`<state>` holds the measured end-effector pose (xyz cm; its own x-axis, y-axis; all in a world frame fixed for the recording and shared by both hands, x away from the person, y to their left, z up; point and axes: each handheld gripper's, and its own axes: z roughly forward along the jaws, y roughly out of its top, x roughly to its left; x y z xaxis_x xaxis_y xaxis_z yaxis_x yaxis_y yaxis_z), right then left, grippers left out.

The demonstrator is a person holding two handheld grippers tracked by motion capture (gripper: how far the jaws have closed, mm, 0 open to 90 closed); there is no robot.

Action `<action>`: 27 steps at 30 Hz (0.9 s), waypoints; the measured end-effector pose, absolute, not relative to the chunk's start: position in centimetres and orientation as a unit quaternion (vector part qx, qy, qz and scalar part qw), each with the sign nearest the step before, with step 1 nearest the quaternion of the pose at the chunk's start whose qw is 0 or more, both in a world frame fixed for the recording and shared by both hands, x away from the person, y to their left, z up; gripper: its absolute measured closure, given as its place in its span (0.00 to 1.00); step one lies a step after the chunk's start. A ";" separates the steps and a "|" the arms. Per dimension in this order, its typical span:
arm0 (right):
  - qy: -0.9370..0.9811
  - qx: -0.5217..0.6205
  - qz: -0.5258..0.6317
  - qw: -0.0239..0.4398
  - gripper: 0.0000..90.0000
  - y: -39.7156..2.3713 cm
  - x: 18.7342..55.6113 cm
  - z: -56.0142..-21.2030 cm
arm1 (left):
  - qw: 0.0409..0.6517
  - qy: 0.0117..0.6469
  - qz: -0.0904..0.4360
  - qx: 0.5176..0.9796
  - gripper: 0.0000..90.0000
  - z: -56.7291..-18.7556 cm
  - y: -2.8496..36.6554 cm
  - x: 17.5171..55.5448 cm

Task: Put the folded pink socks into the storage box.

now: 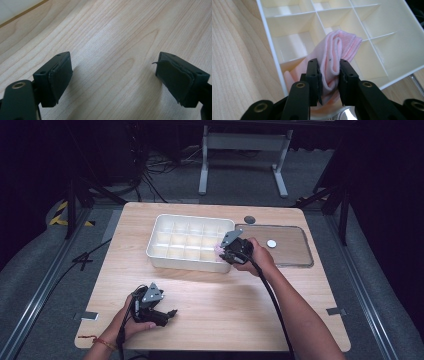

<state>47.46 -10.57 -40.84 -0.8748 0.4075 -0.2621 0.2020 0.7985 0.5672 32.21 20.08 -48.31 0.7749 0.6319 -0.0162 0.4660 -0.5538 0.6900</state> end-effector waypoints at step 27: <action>0.960 0.159 0.201 0.114 0.82 -9.5 49.7 -40.4 | 0.353 0.314 0.118 0.874 0.16 -48.3 20.1 32.2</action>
<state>49.74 -9.54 -40.37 -0.9230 0.3520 -0.1556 0.2600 0.8685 0.4221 32.20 20.08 -48.31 0.7749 0.6319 -0.0160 0.4658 -0.5537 0.6902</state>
